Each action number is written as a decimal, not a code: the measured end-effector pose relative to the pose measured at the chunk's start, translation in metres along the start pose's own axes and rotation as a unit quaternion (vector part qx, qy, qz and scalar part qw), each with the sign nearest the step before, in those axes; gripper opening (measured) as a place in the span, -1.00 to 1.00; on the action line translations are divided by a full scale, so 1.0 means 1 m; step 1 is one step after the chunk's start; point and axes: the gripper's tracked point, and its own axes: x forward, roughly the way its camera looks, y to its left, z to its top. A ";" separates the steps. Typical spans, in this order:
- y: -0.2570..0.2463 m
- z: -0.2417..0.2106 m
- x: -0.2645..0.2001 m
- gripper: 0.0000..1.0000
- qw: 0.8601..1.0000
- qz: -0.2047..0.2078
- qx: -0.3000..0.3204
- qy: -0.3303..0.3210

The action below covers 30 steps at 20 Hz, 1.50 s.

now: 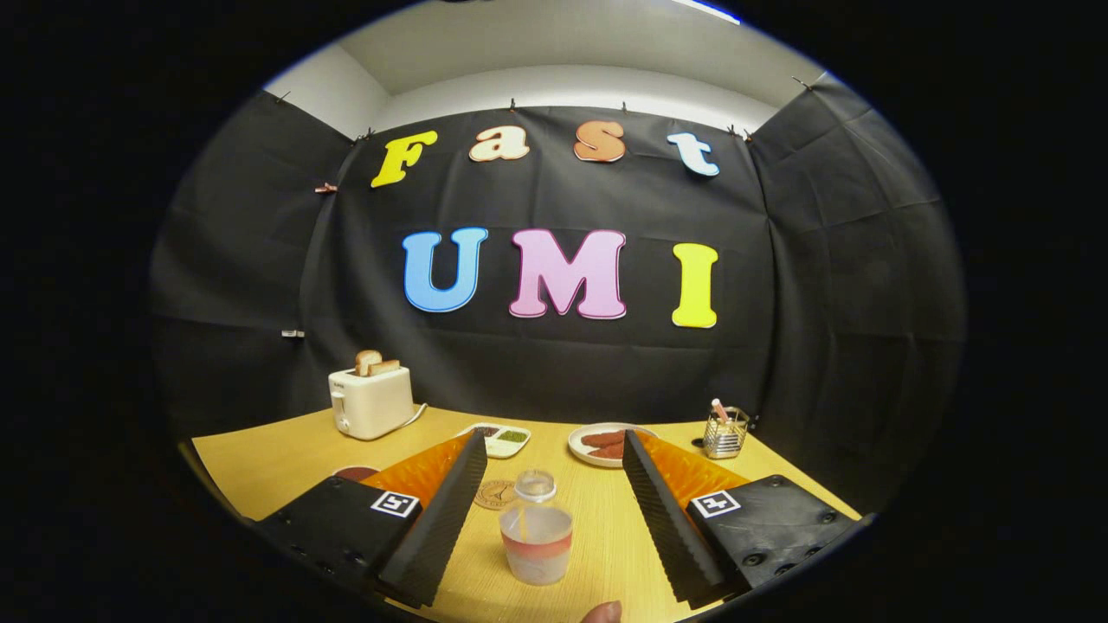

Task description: Take the bottle from table, then pour the juice into the cup, finally place the bottle on the coaster

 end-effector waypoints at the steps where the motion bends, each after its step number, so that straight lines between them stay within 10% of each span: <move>1: 0.003 -0.011 0.001 0.96 1.000 0.002 0.001 0.008; 21: 0.011 -0.132 0.040 0.96 0.996 -0.049 0.002 0.075; 23: 0.008 -0.130 0.045 0.56 0.995 -0.058 0.006 0.081; 30: 0.009 -0.087 0.053 0.43 0.988 -0.074 -0.097 0.097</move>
